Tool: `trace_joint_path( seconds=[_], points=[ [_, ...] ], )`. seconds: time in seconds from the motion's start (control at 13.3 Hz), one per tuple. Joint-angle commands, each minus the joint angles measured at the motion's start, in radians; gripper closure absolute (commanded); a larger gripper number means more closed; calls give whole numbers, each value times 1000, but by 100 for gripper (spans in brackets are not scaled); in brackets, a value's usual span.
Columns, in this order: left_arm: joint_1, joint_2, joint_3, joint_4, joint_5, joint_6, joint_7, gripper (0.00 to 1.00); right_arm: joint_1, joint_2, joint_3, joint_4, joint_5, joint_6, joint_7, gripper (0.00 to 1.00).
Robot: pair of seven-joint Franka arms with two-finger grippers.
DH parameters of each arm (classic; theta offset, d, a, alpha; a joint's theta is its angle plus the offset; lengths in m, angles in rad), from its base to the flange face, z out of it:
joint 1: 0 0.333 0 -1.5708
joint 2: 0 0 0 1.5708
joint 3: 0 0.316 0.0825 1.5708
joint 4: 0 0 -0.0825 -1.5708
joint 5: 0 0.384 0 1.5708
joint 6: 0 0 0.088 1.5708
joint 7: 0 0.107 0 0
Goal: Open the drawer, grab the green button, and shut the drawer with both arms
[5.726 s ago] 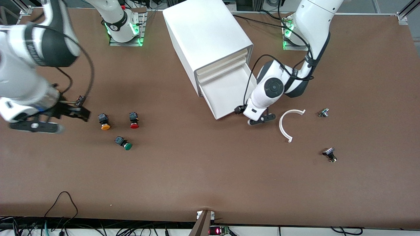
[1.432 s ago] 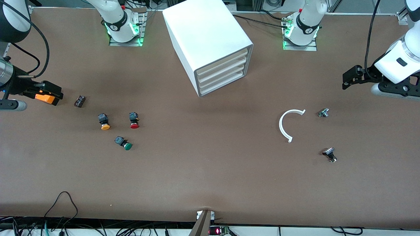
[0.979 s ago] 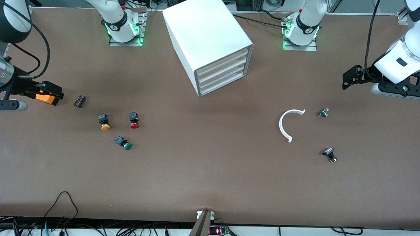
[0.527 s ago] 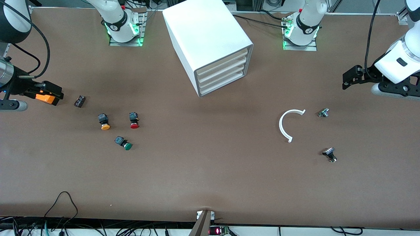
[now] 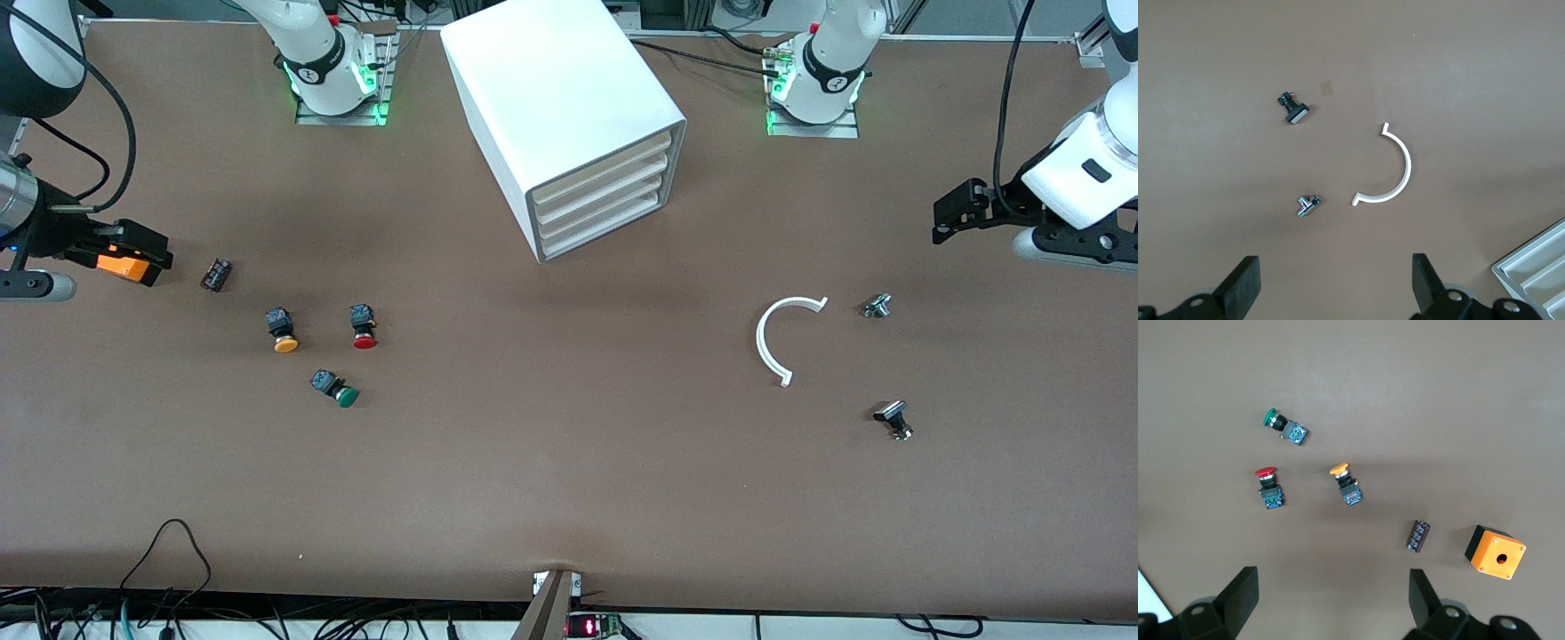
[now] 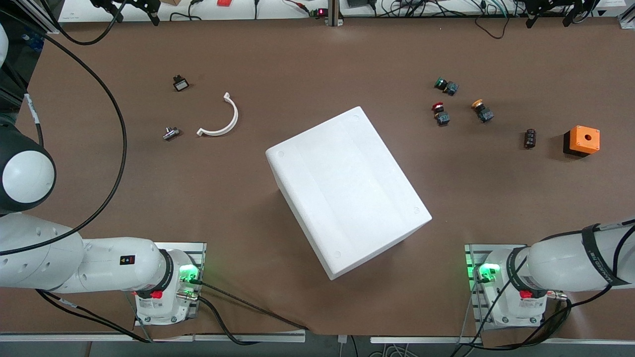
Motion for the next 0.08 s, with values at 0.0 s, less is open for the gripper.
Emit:
trace_joint_path(
  seconds=[0.0],
  points=[
    [2,16,-1,30,14,-12,20,0,-3,-2,4,-2,-5,-8,-15,0]
  ],
)
